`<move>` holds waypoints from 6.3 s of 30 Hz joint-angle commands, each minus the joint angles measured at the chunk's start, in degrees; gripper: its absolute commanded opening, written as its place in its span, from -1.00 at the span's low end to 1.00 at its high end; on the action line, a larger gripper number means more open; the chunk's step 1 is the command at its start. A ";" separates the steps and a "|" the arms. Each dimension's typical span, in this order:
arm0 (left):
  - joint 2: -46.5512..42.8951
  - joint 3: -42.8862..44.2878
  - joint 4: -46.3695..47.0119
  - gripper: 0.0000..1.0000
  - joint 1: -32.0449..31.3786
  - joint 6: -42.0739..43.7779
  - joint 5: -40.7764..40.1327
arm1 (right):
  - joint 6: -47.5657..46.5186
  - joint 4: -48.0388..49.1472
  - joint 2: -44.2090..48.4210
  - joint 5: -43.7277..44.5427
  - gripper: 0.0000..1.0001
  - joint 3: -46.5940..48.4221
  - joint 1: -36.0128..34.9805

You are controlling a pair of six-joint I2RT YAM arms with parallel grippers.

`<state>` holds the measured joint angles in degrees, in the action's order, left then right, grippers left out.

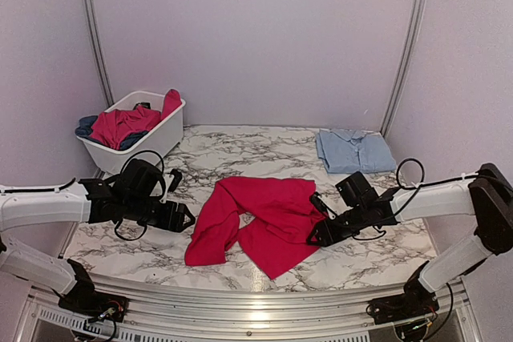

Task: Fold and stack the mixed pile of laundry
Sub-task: Pick up the crumpled T-shirt from the center of the board, then flatten out the crumpled T-shirt at the center of the board, then pick up the crumpled T-shirt from the center of the board.

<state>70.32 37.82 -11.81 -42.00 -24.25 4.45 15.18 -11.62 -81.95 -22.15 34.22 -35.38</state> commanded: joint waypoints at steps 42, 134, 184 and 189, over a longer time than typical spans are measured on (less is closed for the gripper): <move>-9.36 4.97 -3.01 -1.00 -6.25 -0.71 -16.58 | 0.92 -8.50 32.31 18.28 -1.00 26.52 7.69; 24.75 5.07 -4.37 -0.15 0.13 -10.90 -18.66 | 4.02 -9.01 30.98 -1.67 0.28 -0.88 27.21; 7.25 3.45 1.15 0.02 11.13 -6.92 -9.65 | 11.23 -7.11 30.21 -3.62 0.24 -5.92 20.48; 0.36 -0.59 -6.24 0.02 3.05 -12.22 -12.29 | 18.51 -14.79 36.92 4.13 0.24 -5.74 7.22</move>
<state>73.47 40.73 -10.22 -33.61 -32.64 -6.87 27.29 -18.83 -48.14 -24.08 27.99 -19.33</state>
